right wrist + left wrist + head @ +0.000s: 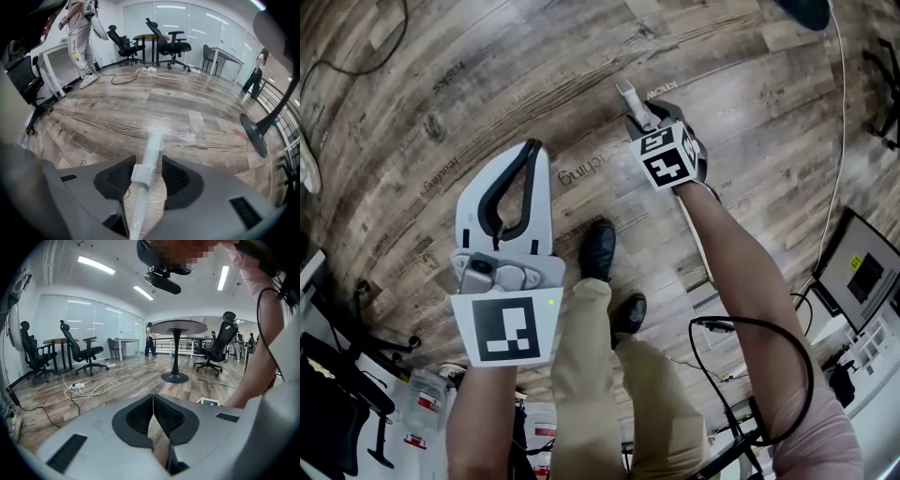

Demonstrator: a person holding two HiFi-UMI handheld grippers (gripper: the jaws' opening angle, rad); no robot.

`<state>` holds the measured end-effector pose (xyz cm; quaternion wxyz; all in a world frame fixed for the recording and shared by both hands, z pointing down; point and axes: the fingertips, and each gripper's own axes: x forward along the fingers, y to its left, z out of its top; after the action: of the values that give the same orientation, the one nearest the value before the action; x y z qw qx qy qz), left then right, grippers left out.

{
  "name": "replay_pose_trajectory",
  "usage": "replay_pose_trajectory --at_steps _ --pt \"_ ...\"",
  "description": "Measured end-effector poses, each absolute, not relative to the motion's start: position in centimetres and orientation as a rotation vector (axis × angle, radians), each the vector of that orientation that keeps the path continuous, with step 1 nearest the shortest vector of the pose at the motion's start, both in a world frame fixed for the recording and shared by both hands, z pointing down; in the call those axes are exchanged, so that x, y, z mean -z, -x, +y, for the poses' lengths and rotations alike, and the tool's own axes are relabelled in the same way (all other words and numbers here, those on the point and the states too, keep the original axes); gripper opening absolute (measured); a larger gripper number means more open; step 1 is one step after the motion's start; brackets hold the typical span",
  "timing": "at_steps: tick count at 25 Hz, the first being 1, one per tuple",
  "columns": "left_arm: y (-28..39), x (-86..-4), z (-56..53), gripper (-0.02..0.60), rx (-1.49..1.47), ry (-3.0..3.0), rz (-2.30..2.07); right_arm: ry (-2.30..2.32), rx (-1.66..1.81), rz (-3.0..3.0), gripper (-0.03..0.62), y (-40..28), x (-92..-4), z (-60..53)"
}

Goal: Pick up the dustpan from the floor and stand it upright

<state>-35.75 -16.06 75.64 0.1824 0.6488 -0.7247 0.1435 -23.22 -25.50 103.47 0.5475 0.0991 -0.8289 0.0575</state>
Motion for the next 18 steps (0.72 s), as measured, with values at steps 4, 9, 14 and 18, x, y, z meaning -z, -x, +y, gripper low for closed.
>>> replay_pose_trajectory --at_steps 4,9,14,18 --pt "35.7 -75.6 -15.7 0.014 -0.426 -1.832 -2.039 -0.234 -0.116 -1.947 0.151 23.0 -104.0 -25.6" --pt "35.2 -74.6 -15.6 0.014 -0.427 -1.843 -2.046 -0.267 -0.116 -1.942 0.135 22.9 -103.0 -25.9" --pt "33.7 -71.5 -15.7 0.014 -0.397 -1.854 -2.061 -0.291 -0.112 -1.976 0.133 22.2 -99.2 -26.2" --pt "32.1 -69.1 -16.0 0.014 -0.393 -1.890 -2.049 -0.315 -0.112 -2.005 0.132 21.3 -95.9 -26.2"
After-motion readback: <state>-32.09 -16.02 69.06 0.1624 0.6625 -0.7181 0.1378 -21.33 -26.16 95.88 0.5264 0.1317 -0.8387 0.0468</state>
